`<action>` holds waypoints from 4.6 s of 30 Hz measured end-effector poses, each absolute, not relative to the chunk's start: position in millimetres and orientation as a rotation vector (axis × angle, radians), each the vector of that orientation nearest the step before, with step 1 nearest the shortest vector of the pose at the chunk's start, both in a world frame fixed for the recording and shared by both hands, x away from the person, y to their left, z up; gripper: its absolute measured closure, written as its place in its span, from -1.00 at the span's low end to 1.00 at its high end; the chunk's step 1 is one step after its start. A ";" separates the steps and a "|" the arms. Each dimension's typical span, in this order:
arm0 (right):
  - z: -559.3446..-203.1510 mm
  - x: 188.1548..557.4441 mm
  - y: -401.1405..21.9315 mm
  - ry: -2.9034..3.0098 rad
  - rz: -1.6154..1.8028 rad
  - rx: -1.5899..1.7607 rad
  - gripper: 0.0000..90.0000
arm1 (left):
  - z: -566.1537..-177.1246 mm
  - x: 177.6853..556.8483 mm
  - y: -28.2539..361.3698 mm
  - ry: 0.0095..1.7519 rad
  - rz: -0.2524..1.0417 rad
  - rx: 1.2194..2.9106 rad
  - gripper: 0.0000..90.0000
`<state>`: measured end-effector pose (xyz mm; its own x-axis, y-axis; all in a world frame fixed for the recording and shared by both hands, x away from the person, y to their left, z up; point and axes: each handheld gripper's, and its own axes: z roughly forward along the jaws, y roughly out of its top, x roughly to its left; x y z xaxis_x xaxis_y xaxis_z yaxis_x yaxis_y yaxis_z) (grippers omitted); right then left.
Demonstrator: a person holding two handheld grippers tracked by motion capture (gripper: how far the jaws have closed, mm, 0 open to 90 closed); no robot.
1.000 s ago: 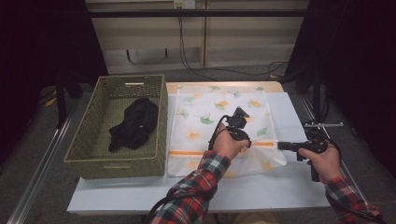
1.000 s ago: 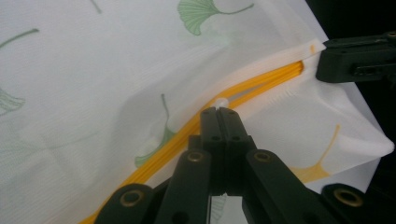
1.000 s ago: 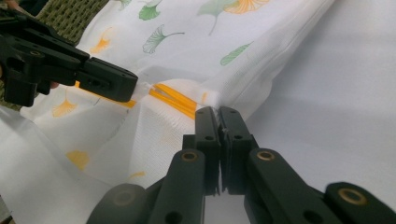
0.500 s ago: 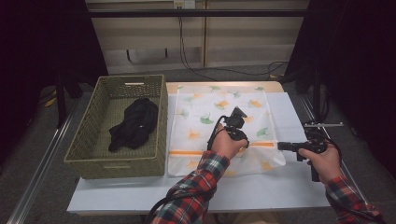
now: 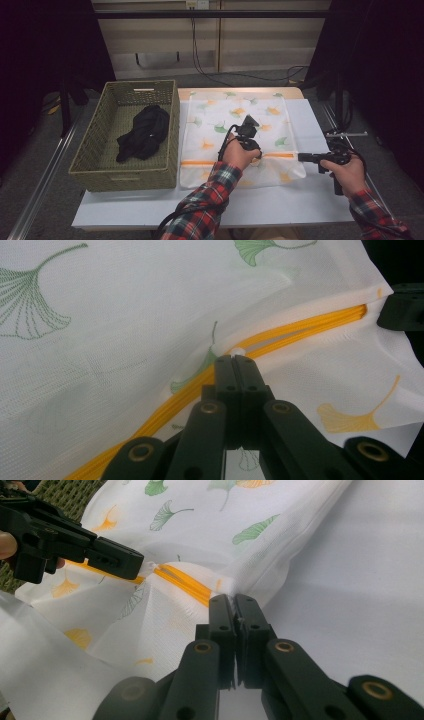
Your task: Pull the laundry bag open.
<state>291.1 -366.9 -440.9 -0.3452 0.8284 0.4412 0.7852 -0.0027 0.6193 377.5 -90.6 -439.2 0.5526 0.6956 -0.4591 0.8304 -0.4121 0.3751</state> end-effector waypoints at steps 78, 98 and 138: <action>-444.8 291.1 -373.7 2.171 1.263 1.793 0.94 | -446.8 390.1 -51.7 1.336 -0.293 2.242 1.00; -445.3 291.9 -376.5 2.155 1.257 1.803 0.94 | -444.6 392.0 -36.8 1.372 -0.278 2.214 1.00; -445.3 291.9 -381.8 2.137 1.248 1.805 0.94 | -445.9 394.6 -13.4 1.422 -0.265 2.200 1.00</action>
